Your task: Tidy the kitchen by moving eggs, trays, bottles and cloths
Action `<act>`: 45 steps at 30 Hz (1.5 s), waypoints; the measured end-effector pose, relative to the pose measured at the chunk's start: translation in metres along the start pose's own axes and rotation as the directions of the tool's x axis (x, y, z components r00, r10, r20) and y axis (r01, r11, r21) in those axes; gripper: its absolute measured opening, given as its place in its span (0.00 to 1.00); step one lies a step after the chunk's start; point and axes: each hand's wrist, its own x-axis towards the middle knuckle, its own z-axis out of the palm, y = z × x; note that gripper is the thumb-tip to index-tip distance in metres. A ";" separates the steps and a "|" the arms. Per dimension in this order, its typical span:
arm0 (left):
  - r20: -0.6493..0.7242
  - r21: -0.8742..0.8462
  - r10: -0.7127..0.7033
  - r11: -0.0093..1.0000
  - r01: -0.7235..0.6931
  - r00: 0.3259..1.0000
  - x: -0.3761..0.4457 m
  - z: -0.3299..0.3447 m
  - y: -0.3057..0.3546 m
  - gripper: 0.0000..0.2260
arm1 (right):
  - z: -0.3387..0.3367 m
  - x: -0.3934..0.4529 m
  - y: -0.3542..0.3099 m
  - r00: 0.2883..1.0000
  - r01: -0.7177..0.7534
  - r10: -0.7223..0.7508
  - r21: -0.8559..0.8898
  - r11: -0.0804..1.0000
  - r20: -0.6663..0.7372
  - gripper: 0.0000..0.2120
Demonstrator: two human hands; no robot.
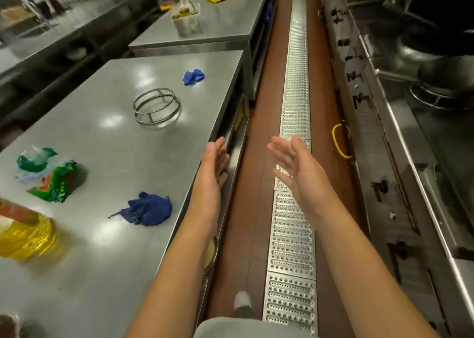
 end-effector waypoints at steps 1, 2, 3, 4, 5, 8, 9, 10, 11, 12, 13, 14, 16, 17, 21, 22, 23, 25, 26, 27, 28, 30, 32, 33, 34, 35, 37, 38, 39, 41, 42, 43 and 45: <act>0.006 -0.001 0.001 1.000 -0.001 1.000 0.010 0.003 -0.001 0.32 | -0.003 0.010 -0.002 1.000 -0.003 0.003 -0.004 1.000 -0.008 0.26; 0.013 0.000 0.005 1.000 -0.005 1.000 0.021 0.006 -0.002 0.32 | -0.006 0.021 -0.003 1.000 -0.006 0.006 -0.008 1.000 -0.017 0.25; 0.019 0.000 0.005 1.000 -0.005 1.000 0.032 0.008 -0.004 0.32 | -0.009 0.032 -0.005 1.000 -0.007 0.007 -0.012 1.000 -0.029 0.25; 0.023 -0.005 0.002 1.000 -0.002 1.000 0.044 0.011 -0.006 0.32 | -0.011 0.044 -0.006 0.999 -0.007 0.006 -0.017 1.000 -0.041 0.24; 0.030 -0.021 -0.005 1.000 0.006 1.000 0.058 0.014 -0.008 0.31 | -0.014 0.055 -0.007 0.999 -0.007 0.005 -0.025 1.000 -0.053 0.24; 0.066 -0.081 -0.043 0.996 0.048 0.997 0.107 0.025 -0.015 0.28 | -0.020 0.093 -0.009 0.997 -0.007 0.003 -0.053 0.999 -0.083 0.24; 0.080 -0.089 -0.049 0.994 0.056 0.996 0.125 0.029 -0.017 0.28 | -0.021 0.107 -0.010 0.996 -0.006 0.000 -0.066 0.998 -0.094 0.24; 0.096 -0.096 -0.052 0.994 0.061 0.994 0.146 0.032 -0.019 0.27 | -0.021 0.123 -0.012 0.994 -0.006 -0.003 -0.078 0.997 -0.108 0.24; 0.110 -0.101 -0.056 0.993 0.067 0.992 0.166 0.035 -0.020 0.27 | -0.021 0.141 -0.014 0.992 -0.009 -0.002 -0.089 0.996 -0.124 0.24; 0.123 -0.101 -0.059 0.992 0.072 0.991 0.187 0.038 -0.020 0.27 | -0.021 0.158 -0.017 0.990 -0.014 0.000 -0.097 0.995 -0.141 0.24; 0.140 -0.102 -0.059 0.992 0.074 0.988 0.209 0.040 -0.019 0.29 | -0.021 0.176 -0.020 0.988 -0.017 0.002 -0.101 0.995 -0.154 0.24; 0.156 -0.104 -0.057 0.992 0.074 0.986 0.230 0.043 -0.016 0.31 | -0.020 0.194 -0.025 0.986 -0.018 0.001 -0.103 0.995 -0.166 0.25; 0.181 -0.109 -0.051 0.991 0.072 0.982 0.273 0.048 -0.009 0.33 | -0.018 0.229 -0.036 0.981 -0.013 -0.007 -0.104 0.995 -0.193 0.28; 0.194 -0.116 -0.048 0.991 0.071 0.980 0.292 0.050 -0.004 0.33 | -0.018 0.246 -0.042 0.978 -0.008 -0.014 -0.103 0.995 -0.210 0.29; 0.267 -0.104 -0.028 0.993 0.057 0.963 0.357 0.062 0.007 0.32 | -0.015 0.300 -0.058 0.959 0.024 -0.056 -0.116 0.993 -0.278 0.32; 0.278 -0.098 -0.029 0.994 0.058 0.960 0.371 0.065 0.010 0.33 | -0.014 0.310 -0.061 0.956 0.027 -0.062 -0.126 0.992 -0.286 0.32; 0.284 -0.100 -0.032 0.993 0.063 0.958 0.383 0.068 0.012 0.34 | -0.014 0.319 -0.064 0.955 0.027 -0.065 -0.135 0.991 -0.291 0.30; 0.288 -0.109 -0.027 0.992 0.061 0.957 0.404 0.074 0.016 0.35 | -0.015 0.337 -0.069 0.950 0.028 -0.070 -0.143 0.989 -0.303 0.27; 0.294 -0.107 -0.024 0.993 0.058 0.955 0.414 0.076 0.017 0.34 | -0.017 0.347 -0.072 0.948 0.027 -0.071 -0.141 0.990 -0.311 0.26; 0.302 -0.105 -0.024 0.993 0.059 0.953 0.424 0.079 0.017 0.32 | -0.020 0.357 -0.074 0.946 0.026 -0.071 -0.141 0.990 -0.318 0.26; 0.306 -0.106 -0.030 0.992 0.065 0.952 0.434 0.082 0.017 0.30 | -0.022 0.367 -0.078 0.944 0.027 -0.072 -0.142 0.990 -0.323 0.26; 0.309 -0.107 -0.040 0.991 0.077 0.950 0.454 0.088 0.017 0.32 | -0.027 0.388 -0.084 0.942 0.025 -0.069 -0.135 0.991 -0.330 0.26; 0.303 -0.093 -0.053 0.992 0.085 0.952 0.474 0.097 0.018 0.35 | -0.033 0.410 -0.089 0.943 0.021 -0.062 -0.125 0.992 -0.327 0.26; 0.304 -0.091 -0.053 0.992 0.085 0.951 0.485 0.102 0.018 0.34 | -0.036 0.422 -0.091 0.945 0.021 -0.060 -0.124 0.992 -0.321 0.25; 0.313 -0.093 -0.050 0.992 0.083 0.948 0.497 0.108 0.019 0.33 | -0.038 0.435 -0.093 0.949 0.019 -0.056 -0.122 0.992 -0.309 0.25; 0.324 -0.092 -0.047 0.993 0.080 0.945 0.510 0.115 0.021 0.32 | -0.040 0.450 -0.095 0.955 0.020 -0.053 -0.117 0.993 -0.292 0.26; 0.330 -0.077 -0.028 0.995 0.057 0.944 0.538 0.130 0.028 0.31 | -0.045 0.481 -0.102 0.966 0.029 -0.054 -0.103 0.994 -0.255 0.28; 0.327 -0.079 -0.014 0.996 0.042 0.945 0.553 0.139 0.034 0.32 | -0.048 0.497 -0.107 0.969 0.035 -0.058 -0.098 0.995 -0.238 0.28; 0.319 -0.089 -0.001 0.996 0.031 0.948 0.568 0.147 0.040 0.32 | -0.052 0.514 -0.114 0.973 0.044 -0.064 -0.092 0.995 -0.223 0.27; 0.286 -0.109 0.019 0.994 0.013 0.958 0.598 0.166 0.053 0.31 | -0.060 0.549 -0.132 0.978 0.066 -0.081 -0.086 0.994 -0.194 0.27; 0.272 -0.111 0.028 0.994 0.003 0.962 0.611 0.175 0.059 0.29 | -0.066 0.565 -0.143 0.980 0.076 -0.091 -0.085 0.993 -0.179 0.27; 0.261 -0.107 0.032 0.994 -0.004 0.965 0.624 0.185 0.064 0.27 | -0.071 0.582 -0.153 0.981 0.083 -0.096 -0.082 0.993 -0.167 0.27; 0.243 -0.108 0.044 0.994 -0.018 0.969 0.647 0.204 0.071 0.25 | -0.083 0.612 -0.169 0.984 0.098 -0.106 -0.065 0.993 -0.144 0.27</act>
